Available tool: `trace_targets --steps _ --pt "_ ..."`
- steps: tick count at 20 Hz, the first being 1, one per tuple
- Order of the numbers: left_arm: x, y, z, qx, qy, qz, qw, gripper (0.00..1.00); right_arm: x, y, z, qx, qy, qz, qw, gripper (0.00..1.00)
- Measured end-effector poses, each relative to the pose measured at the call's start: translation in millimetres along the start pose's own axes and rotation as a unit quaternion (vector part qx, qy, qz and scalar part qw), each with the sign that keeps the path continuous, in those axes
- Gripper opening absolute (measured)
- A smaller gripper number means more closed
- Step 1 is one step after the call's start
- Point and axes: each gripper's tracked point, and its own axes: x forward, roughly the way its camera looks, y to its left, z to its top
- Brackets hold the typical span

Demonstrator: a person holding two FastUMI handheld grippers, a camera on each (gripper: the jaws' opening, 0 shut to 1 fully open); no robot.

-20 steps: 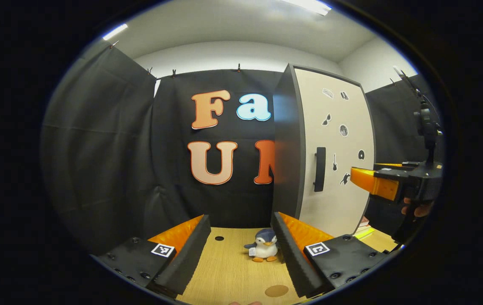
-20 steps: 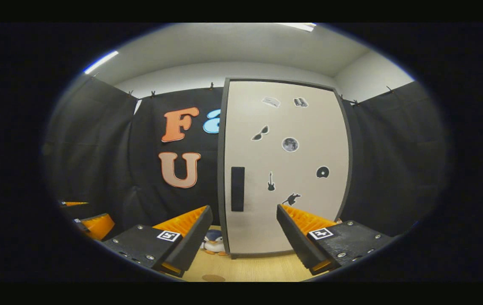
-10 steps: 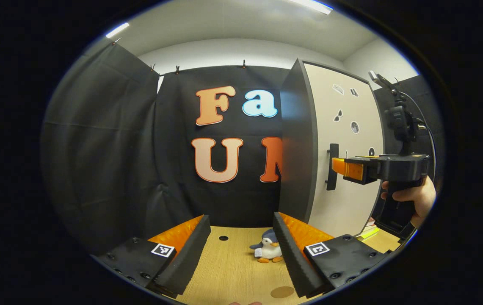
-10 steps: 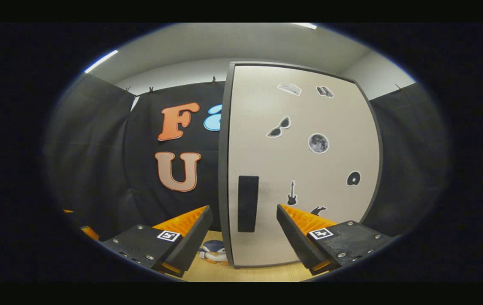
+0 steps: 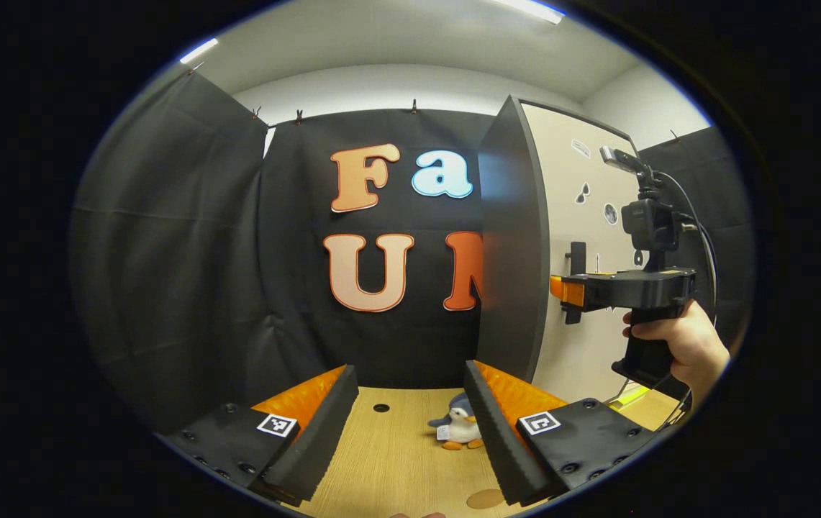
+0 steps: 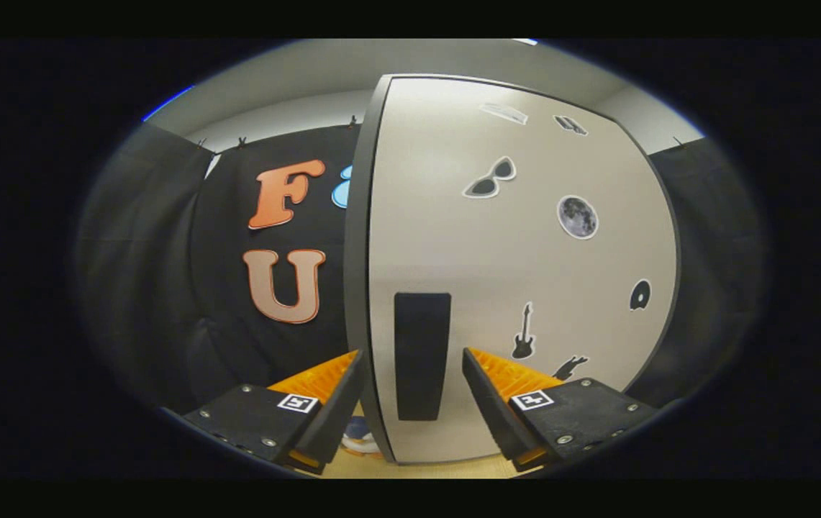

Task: Open the cabinet door with the right hand, grasp the bottle in the cabinet with the left hand and place it on the coaster, then close the cabinet door with the right hand.

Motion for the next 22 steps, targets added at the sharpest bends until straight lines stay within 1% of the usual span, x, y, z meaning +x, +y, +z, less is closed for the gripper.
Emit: trace_targets --steps 1,2,3,4,5,8,9,10,11,13,14,16,17,18,20,21,22 --pt "2 1 -3 -0.002 0.004 0.000 1.000 0.96 3 -3 -1 -0.005 0.000 -0.007 1.000 0.77" --pt "3 0 -5 -0.006 0.007 -0.001 1.000 0.96 3 -6 -2 -0.008 0.000 -0.013 1.000 0.63" --pt "2 1 -7 -0.010 0.011 -0.002 1.000 0.96 1 -3 -3 0.000 0.002 -0.009 1.000 0.54" --pt "3 1 -8 -0.013 0.013 -0.003 1.000 0.96 4 -3 -5 0.010 0.000 -0.009 1.000 0.41" --pt "3 1 -10 -0.013 0.015 -0.003 1.000 0.99 4 -4 -5 0.016 0.003 -0.008 1.000 0.38" --pt "3 2 -6 -0.014 0.011 -0.005 1.000 0.96 -1 -4 -4 0.013 -0.001 -0.003 1.000 0.33" --pt "6 -1 -6 -0.014 0.010 -0.007 1.000 0.96 -3 -4 -4 0.022 0.001 -0.003 1.000 0.32" --pt "7 -2 -5 -0.013 0.011 -0.007 1.000 0.96 -4 -4 -3 0.027 0.002 -0.001 1.000 0.29" --pt "10 -2 -6 -0.013 0.012 -0.008 1.000 0.96 -8 -3 -2 0.029 0.006 0.002 1.000 0.24" --pt "13 -5 -5 -0.015 0.012 -0.009 1.000 0.96 -21 -4 3 0.034 0.006 0.007 0.999 0.25" --pt "13 -7 -4 -0.017 0.014 -0.009 1.000 0.96 -29 -3 5 0.039 0.006 0.011 0.999 0.19" --pt "6 -14 -5 -0.016 0.016 -0.010 1.000 0.96 -47 -5 5 0.044 0.006 0.015 0.999 0.21" --pt "3 -14 -4 -0.016 0.014 -0.011 1.000 0.96 -56 -8 6 0.049 0.005 0.013 0.999 0.18" --pt "0 -14 -2 -0.017 0.011 -0.010 1.000 0.94 -64 -12 5 0.052 0.006 0.011 0.999 0.18" --pt "-5 -19 1 -0.016 0.007 -0.010 1.000 0.94 -91 -30 4 0.059 0.004 0.004 0.998 0.18" --pt "-12 -25 2 -0.016 0.006 -0.010 1.000 0.94 -100 -35 4 0.062 0.005 0.001 0.998 0.17" --pt "-21 -31 2 -0.016 0.005 -0.010 1.000 0.96 -101 -36 4 0.064 0.006 -0.001 0.998 0.17"
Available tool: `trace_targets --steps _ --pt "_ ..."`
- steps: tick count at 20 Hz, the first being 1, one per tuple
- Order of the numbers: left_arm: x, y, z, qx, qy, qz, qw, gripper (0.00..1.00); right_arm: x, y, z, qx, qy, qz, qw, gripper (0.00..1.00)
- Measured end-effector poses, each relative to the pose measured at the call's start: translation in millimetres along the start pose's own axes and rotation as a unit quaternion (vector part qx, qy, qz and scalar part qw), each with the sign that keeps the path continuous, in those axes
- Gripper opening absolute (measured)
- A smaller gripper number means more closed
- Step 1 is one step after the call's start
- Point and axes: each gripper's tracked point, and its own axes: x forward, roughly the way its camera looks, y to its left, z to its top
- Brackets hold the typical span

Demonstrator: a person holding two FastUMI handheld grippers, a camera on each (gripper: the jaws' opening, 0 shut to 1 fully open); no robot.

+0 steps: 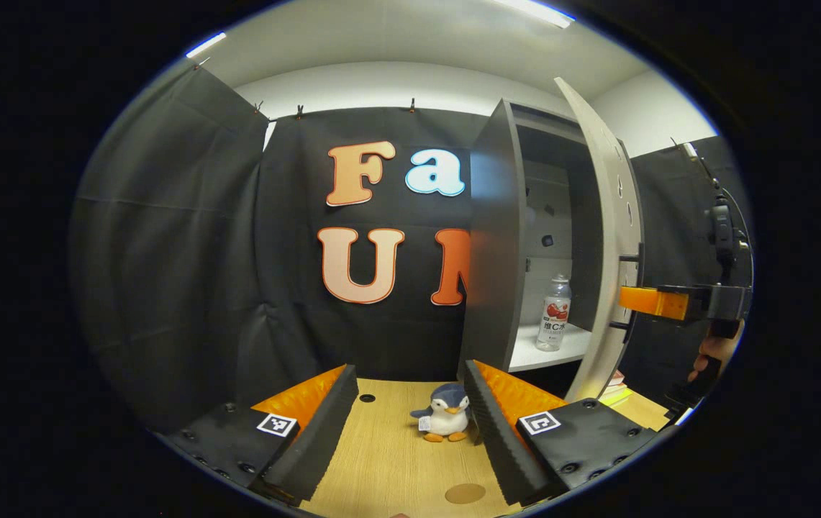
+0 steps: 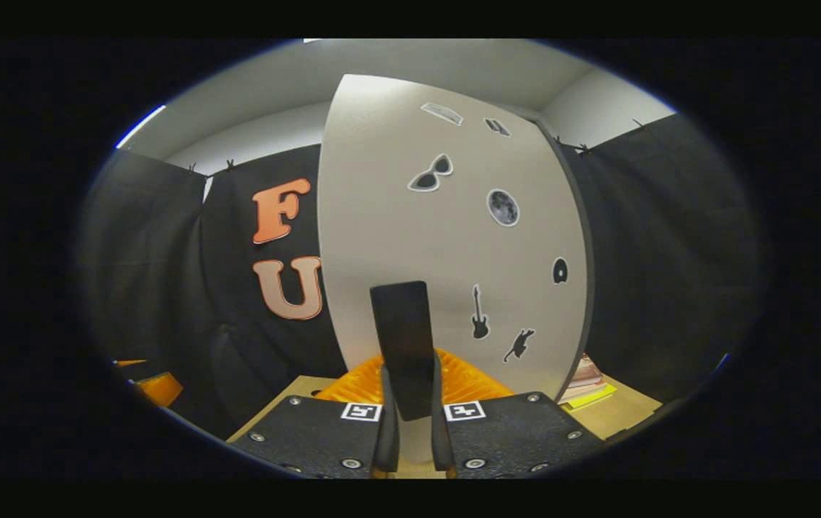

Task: Open the cabinet door with the right hand, grasp the bottle in the cabinet with the left hand and place it on the coaster, then close the cabinet door with the right hand.

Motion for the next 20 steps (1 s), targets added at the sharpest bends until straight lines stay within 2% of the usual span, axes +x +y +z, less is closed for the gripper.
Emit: trace_targets --steps 2,3,4,6,7,9,12,15,16,17,18,20 --pt "-19 -12 -2 -0.001 -0.003 -0.004 1.000 0.96 -13 -11 2 0.004 -0.002 -0.006 1.000 0.17" --pt "-24 -12 0 -0.002 -0.005 -0.001 1.000 0.94 -19 -17 2 0.008 -0.003 -0.010 1.000 0.20" --pt "-29 -15 1 -0.003 -0.007 -0.001 1.000 0.94 -24 -23 3 0.009 -0.003 -0.013 1.000 0.17" --pt "-32 -22 3 -0.004 -0.008 0.000 1.000 0.94 -33 -32 4 0.013 -0.005 -0.018 1.000 0.19" --pt "-33 -24 2 -0.005 -0.009 0.000 1.000 0.94 -37 -36 4 0.013 -0.006 -0.019 1.000 0.14" --pt "-35 -28 2 -0.008 -0.009 0.002 1.000 0.94 -45 -45 6 0.016 -0.007 -0.021 1.000 0.17" --pt "-37 -36 -2 -0.007 -0.006 -0.001 1.000 0.97 -54 -58 5 0.010 -0.004 -0.028 1.000 0.12" --pt "-41 -46 -4 -0.012 -0.007 -0.005 1.000 0.96 -61 -75 5 0.003 -0.003 -0.042 0.999 0.12" --pt "-41 -49 -4 -0.013 -0.007 -0.006 1.000 0.99 -62 -77 7 0.007 -0.003 -0.046 0.999 0.12" --pt "-41 -54 -5 -0.015 -0.007 -0.008 1.000 0.99 -63 -78 6 0.012 -0.003 -0.048 0.999 0.16" --pt "-41 -57 -6 -0.016 -0.007 -0.008 1.000 0.96 -65 -81 6 0.016 0.002 -0.050 0.999 0.16" --pt "-43 -65 -3 -0.021 -0.013 -0.009 1.000 0.99 -68 -89 6 0.008 0.002 -0.058 0.998 0.13"
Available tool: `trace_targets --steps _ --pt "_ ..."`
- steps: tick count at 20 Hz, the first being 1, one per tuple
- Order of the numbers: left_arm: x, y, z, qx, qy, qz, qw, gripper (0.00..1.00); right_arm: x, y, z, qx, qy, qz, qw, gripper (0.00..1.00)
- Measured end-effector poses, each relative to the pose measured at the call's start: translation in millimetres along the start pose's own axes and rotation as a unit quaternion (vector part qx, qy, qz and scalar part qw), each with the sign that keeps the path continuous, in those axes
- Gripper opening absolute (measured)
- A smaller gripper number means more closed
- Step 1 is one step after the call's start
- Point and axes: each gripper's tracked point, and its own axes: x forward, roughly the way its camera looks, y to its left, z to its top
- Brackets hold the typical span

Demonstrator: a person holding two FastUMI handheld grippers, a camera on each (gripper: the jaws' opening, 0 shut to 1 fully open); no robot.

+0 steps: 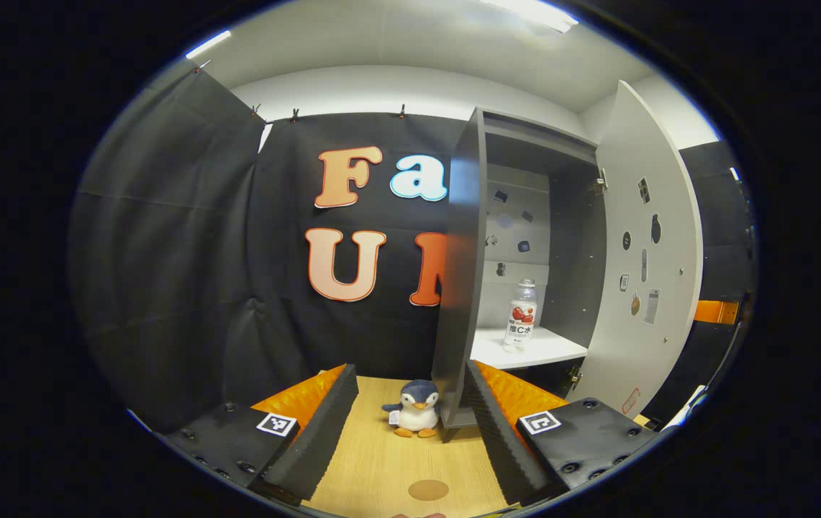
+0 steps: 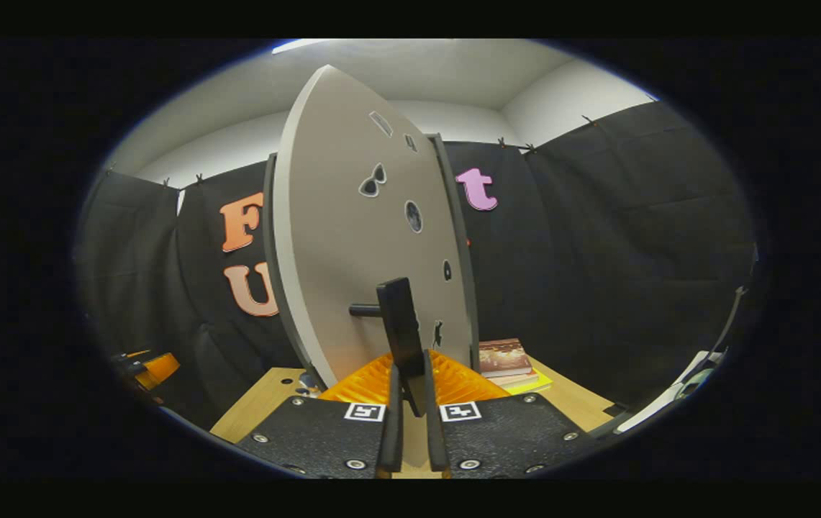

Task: Open the cabinet door with the right hand, grasp the bottle in the cabinet with the left hand and place it on the coaster, then close the cabinet door with the right hand.

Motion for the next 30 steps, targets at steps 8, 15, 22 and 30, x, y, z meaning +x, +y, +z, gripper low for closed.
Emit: trace_targets --steps 8,15,22,30 --pt "-3 -30 -6 -0.015 0.005 -0.007 1.000 0.99 0 -33 3 0.001 -0.001 -0.009 1.000 0.13" --pt "-10 -39 -5 0.014 0.005 0.007 1.000 0.99 3 -63 12 -0.014 -0.024 -0.016 0.999 0.17" --pt "-16 -56 2 0.015 0.000 0.001 1.000 0.94 5 -65 13 0.007 -0.015 0.023 1.000 0.07" --pt "-7 -80 -6 0.022 0.008 -0.015 1.000 0.97 7 -65 14 0.018 -0.019 0.037 0.999 0.07"
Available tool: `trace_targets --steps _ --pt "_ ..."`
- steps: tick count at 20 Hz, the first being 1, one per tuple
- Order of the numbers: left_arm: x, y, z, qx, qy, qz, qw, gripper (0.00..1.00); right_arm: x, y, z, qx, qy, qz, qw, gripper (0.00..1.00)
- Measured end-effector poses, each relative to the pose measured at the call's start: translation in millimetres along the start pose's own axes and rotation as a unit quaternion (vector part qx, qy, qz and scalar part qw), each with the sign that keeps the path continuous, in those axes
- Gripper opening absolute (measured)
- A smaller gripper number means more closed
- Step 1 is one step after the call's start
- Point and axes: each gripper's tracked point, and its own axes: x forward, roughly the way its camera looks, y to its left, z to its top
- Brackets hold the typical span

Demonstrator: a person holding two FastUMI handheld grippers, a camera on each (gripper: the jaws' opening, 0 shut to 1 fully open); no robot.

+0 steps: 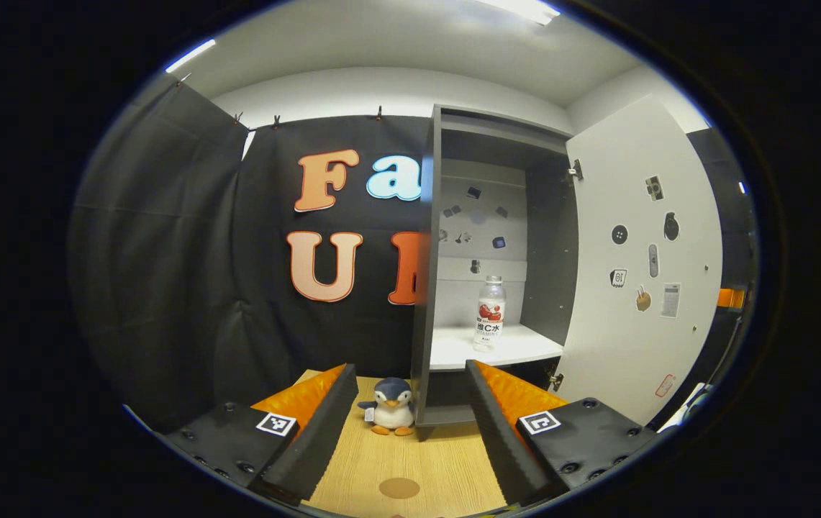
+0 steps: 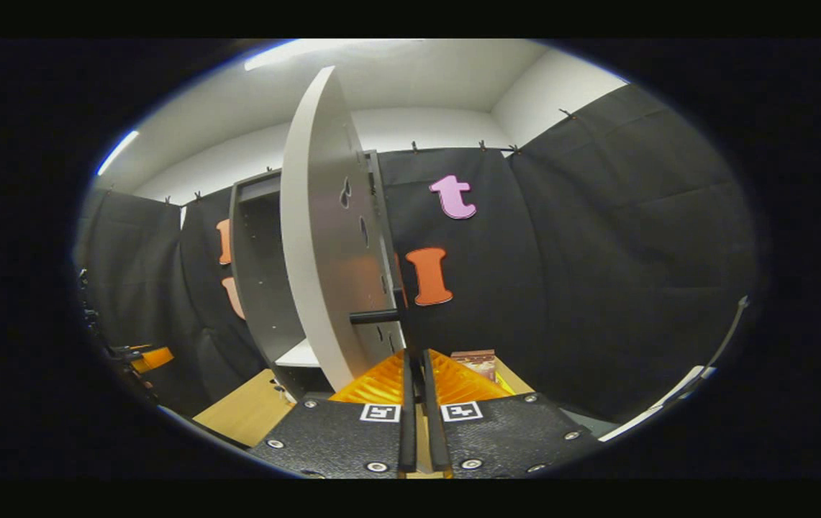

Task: Open the cabinet door with the right hand, grasp the bottle in the cabinet with the left hand and place it on the coaster, then close the cabinet door with the right hand.

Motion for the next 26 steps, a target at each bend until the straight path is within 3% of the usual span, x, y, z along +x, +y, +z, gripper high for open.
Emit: trace_targets --steps 1,5,6,11,12,13,14,16,17,19,20,21,22,23,24,26 --pt "5 -6 -1 0.000 -0.001 -0.005 1.000 0.94 -1 0 -1 -0.003 0.000 -0.002 1.000 0.03" --pt "42 -35 -4 -0.005 0.001 -0.036 0.999 0.99 -4 -6 0 -0.004 -0.001 -0.026 1.000 0.08" --pt "53 -44 -5 -0.004 0.001 -0.046 0.999 0.94 -5 -7 0 -0.003 -0.003 -0.033 0.999 0.08" --pt "117 -94 -7 -0.002 -0.004 -0.091 0.996 0.94 -24 -11 10 -0.005 -0.030 -0.071 0.997 0.08" --pt "129 -104 -7 0.001 -0.006 -0.099 0.995 0.99 -25 -10 15 -0.004 -0.038 -0.077 0.996 0.04" --pt "141 -115 -6 0.003 -0.009 -0.108 0.994 0.97 -27 -6 18 -0.003 -0.047 -0.081 0.996 0.00" --pt "156 -124 -6 0.006 -0.010 -0.115 0.993 0.99 -29 -3 20 -0.004 -0.052 -0.083 0.995 0.08" --pt "180 -137 -9 0.014 -0.013 -0.123 0.992 0.94 -34 4 23 -0.013 -0.061 -0.085 0.994 0.08" --pt "193 -144 -12 0.017 -0.010 -0.130 0.991 0.94 -35 7 22 -0.019 -0.061 -0.083 0.994 0.00" --pt "212 -159 -17 0.019 -0.011 -0.136 0.991 0.99 -35 11 18 -0.026 -0.056 -0.083 0.995 0.08" --pt "220 -162 -17 0.019 -0.012 -0.136 0.990 0.94 -36 18 15 -0.027 -0.053 -0.080 0.995 0.09" --pt "229 -164 -18 0.020 -0.013 -0.134 0.991 0.97 -36 26 12 -0.024 -0.051 -0.074 0.996 0.01" --pt "238 -167 -20 0.019 -0.013 -0.133 0.991 0.99 -34 35 12 -0.019 -0.053 -0.069 0.996 0.01" --pt "247 -168 -21 0.017 -0.012 -0.133 0.991 0.94 -32 42 9 -0.013 -0.050 -0.062 0.997 0.11" --pt "256 -171 -24 0.014 -0.010 -0.132 0.991 0.97 -31 47 4 -0.010 -0.045 -0.060 0.997 0.06" --pt "273 -176 -26 0.011 -0.009 -0.134 0.991 0.99 -27 52 0 -0.009 -0.039 -0.061 0.997 0.11"
